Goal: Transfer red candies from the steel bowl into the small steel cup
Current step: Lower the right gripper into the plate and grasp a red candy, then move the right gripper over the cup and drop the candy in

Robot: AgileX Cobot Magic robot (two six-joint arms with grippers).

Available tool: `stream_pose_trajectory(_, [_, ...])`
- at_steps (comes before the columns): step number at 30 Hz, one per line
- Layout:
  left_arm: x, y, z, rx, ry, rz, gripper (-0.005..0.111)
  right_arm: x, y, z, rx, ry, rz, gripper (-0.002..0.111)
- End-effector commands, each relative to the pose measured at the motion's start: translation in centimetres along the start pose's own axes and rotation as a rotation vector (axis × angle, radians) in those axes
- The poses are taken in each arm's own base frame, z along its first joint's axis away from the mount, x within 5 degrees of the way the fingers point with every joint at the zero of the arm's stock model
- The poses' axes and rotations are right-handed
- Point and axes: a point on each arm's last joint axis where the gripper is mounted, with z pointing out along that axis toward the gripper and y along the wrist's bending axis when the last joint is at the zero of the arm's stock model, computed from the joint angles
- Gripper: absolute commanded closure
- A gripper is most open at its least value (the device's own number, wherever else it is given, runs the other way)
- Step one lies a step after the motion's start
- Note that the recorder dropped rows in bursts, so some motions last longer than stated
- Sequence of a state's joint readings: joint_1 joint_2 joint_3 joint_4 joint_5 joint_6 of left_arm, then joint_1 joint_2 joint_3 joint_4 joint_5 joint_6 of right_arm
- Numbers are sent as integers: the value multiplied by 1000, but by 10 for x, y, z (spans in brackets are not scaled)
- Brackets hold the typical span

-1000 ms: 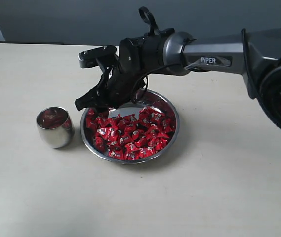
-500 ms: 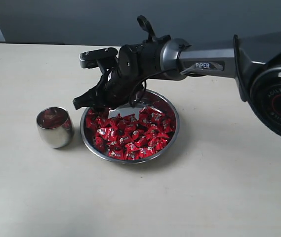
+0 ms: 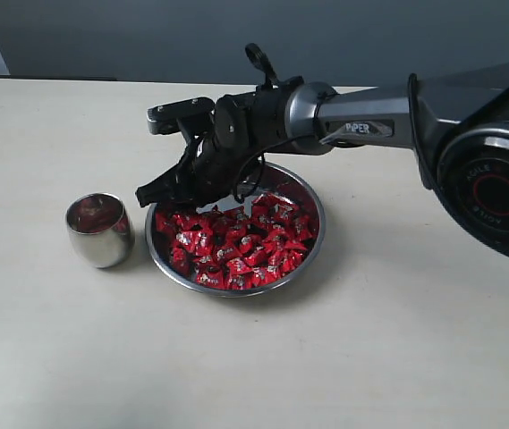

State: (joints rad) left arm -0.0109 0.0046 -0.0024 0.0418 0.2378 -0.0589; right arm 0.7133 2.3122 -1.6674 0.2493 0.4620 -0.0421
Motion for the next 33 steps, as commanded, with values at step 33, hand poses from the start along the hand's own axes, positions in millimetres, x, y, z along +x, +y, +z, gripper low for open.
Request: stream_pose_trajectory(33, [1, 0, 0, 2, -2, -1, 106, -17, 103, -93, -125, -114, -246, 109])
